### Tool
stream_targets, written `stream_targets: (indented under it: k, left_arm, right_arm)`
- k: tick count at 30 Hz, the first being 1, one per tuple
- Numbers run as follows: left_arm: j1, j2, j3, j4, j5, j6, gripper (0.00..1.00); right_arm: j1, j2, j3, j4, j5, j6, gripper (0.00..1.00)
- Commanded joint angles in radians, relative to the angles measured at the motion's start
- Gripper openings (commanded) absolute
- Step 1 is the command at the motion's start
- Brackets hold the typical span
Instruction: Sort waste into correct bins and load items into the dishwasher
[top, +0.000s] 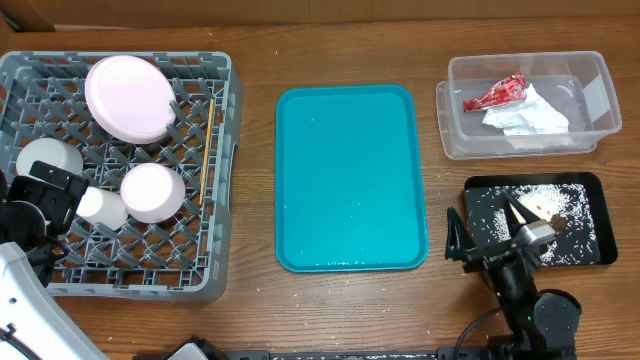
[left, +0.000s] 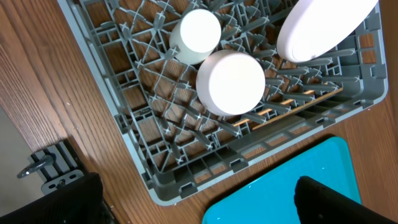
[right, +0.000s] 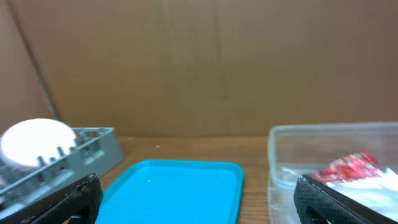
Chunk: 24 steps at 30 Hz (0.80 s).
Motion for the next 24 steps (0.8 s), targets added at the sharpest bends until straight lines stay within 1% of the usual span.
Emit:
stream_targets:
  k: [1, 6, 11, 15, 24]
  left_arm:
    - [0.004, 0.007, 0.012, 0.001, -0.007, -0.013, 1.00]
    - [0.004, 0.007, 0.012, 0.001, -0.007, -0.013, 1.00]
    - [0.004, 0.007, 0.012, 0.001, -0.007, -0.013, 1.00]
    - [0.004, 0.007, 0.012, 0.001, -0.007, -0.013, 1.00]
    - [0.004, 0.007, 0.012, 0.001, -0.007, -0.013, 1.00]
  right_arm:
    - [-0.005, -0.013, -0.012, 0.001, 0.134, -0.001, 1.00]
    - [-0.034, -0.013, -0.012, -0.030, 0.201, -0.002, 1.00]
    - [-0.070, -0.012, -0.012, -0.147, 0.203, -0.007, 1.00]
    - [-0.089, -0.012, -0.012, -0.147, 0.207, -0.031, 1.00]
    - [-0.095, -0.012, -0.012, -0.146, 0.202, -0.030, 1.00]
